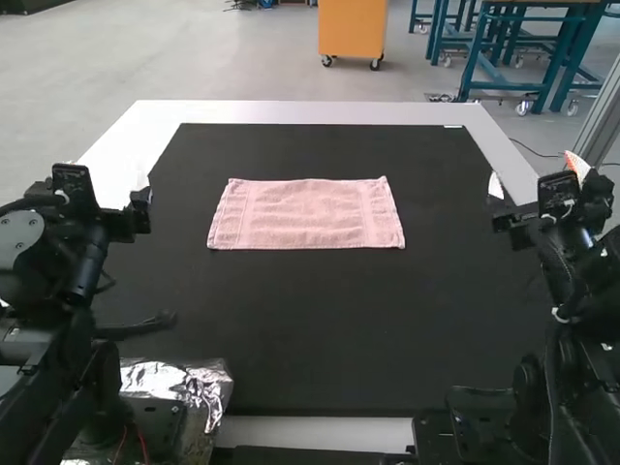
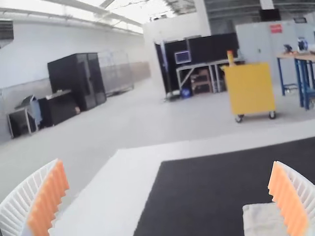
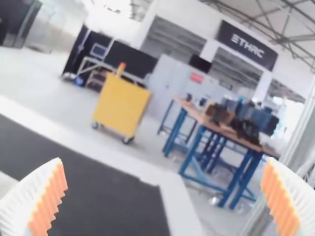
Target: Fold the towel.
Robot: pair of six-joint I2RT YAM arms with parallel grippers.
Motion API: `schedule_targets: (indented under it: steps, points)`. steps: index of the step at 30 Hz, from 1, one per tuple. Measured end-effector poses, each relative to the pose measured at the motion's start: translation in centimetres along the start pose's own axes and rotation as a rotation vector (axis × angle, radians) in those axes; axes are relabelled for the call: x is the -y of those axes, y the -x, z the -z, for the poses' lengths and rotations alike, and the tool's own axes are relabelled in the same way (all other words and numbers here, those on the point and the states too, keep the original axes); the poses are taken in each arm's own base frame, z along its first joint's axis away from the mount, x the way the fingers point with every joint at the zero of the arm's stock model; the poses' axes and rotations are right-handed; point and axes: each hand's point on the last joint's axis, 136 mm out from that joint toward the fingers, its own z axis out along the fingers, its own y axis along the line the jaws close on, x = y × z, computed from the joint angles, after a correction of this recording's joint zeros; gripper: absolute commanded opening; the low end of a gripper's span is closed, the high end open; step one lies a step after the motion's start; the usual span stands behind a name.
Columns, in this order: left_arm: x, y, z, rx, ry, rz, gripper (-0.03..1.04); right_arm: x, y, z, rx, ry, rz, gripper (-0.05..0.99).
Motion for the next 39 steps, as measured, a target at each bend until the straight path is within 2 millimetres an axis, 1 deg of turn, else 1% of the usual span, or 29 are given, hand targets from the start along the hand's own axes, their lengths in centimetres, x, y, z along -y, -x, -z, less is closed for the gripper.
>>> schedule_targets:
  steps: [2, 3, 4, 6, 7, 9, 11, 12, 13, 14, 16, 18, 19, 21, 23, 26, 28, 30, 32, 35, 39]
  points:
    - [-0.5, 2.3, -1.0, 0.0, 0.004, 0.0, 0.96, 0.6, 1.2, -1.0, -0.026, 0.01, -0.059, 0.91]
    - [-0.7, 3.4, -1.8, -0.009, 0.005, 0.002, 0.96, 0.8, 1.4, -1.7, -0.061, 0.023, -0.095, 0.91]
    - [-0.8, 4.2, -2.7, -0.031, 0.004, 0.007, 0.96, 0.8, 1.3, -2.4, -0.108, 0.039, -0.132, 0.91]
    - [-0.6, 4.4, -5.1, -0.112, -0.01, 0.026, 0.96, 0.3, 0.1, -3.9, -0.219, 0.077, -0.205, 0.91]
    - [-0.4, 3.8, -6.5, -0.17, -0.016, 0.035, 0.96, -0.2, -1.0, -4.5, -0.291, 0.105, -0.245, 0.91]
    - [0.2, 1.3, -8.6, -0.292, -0.028, 0.043, 0.96, -1.5, -3.3, -5.4, -0.423, 0.149, -0.32, 0.91]
    - [0.9, -2.3, -9.9, -0.426, -0.043, 0.041, 0.96, -3.1, -6.2, -5.8, -0.57, 0.196, -0.395, 0.9]
    - [1.4, -4.4, -10.2, -0.497, -0.053, 0.038, 0.96, -3.9, -7.6, -5.9, -0.644, 0.216, -0.429, 0.9]
    - [1.9, -6.6, -10.3, -0.567, -0.064, 0.034, 0.96, -4.9, -9.3, -5.9, -0.725, 0.237, -0.461, 0.9]
    - [2.3, -8.4, -10.2, -0.623, -0.075, 0.035, 0.96, -5.6, -10.7, -5.8, -0.788, 0.251, -0.483, 0.9]
    - [2.9, -11.2, -9.8, -0.715, -0.086, 0.046, 0.96, -7.0, -13.1, -5.7, -0.883, 0.276, -0.52, 0.9]
    - [3.6, -13.2, -9.2, -0.788, -0.101, 0.072, 0.96, -8.2, -14.5, -5.7, -0.929, 0.309, -0.556, 0.9]
    - [4.1, -14.1, -8.9, -0.822, -0.114, 0.088, 0.96, -8.5, -14.7, -6.0, -0.932, 0.319, -0.567, 0.9]
    - [5.0, -15.4, -8.2, -0.882, -0.144, 0.13, 0.96, -8.5, -14.3, -7.0, -0.907, 0.328, -0.581, 0.9]
    - [6.0, -16.5, -7.7, -0.931, -0.172, 0.173, 0.96, -8.3, -13.4, -8.3, -0.869, 0.333, -0.586, 0.9]
    - [7.3, -17.1, -7.9, -0.966, -0.211, 0.25, 0.95, -8.4, -12.4, -10.0, -0.829, 0.348, -0.583, 0.91]
    - [8.0, -17.2, -8.5, -0.965, -0.232, 0.292, 0.92, -9.6, -12.7, -10.6, -0.843, 0.379, -0.579, 0.9]
    - [8.5, -17.2, -9.5, -0.954, -0.245, 0.322, 0.92, -11.6, -13.6, -10.8, -0.87, 0.424, -0.573, 0.9]
    - [8.9, -17.5, -10.1, -0.953, -0.252, 0.34, 0.97, -13.7, -14.4, -10.8, -0.887, 0.466, -0.564, 0.9]
    - [9.4, -18.6, -10.7, -0.98, -0.255, 0.349, 0.97, -16.0, -15.1, -11.1, -0.884, 0.508, -0.552, 0.9]
    - [10.1, -20.5, -12.1, -1.005, -0.262, 0.347, 0.97, -18.0, -16.7, -11.5, -0.899, 0.537, -0.543, 0.9]
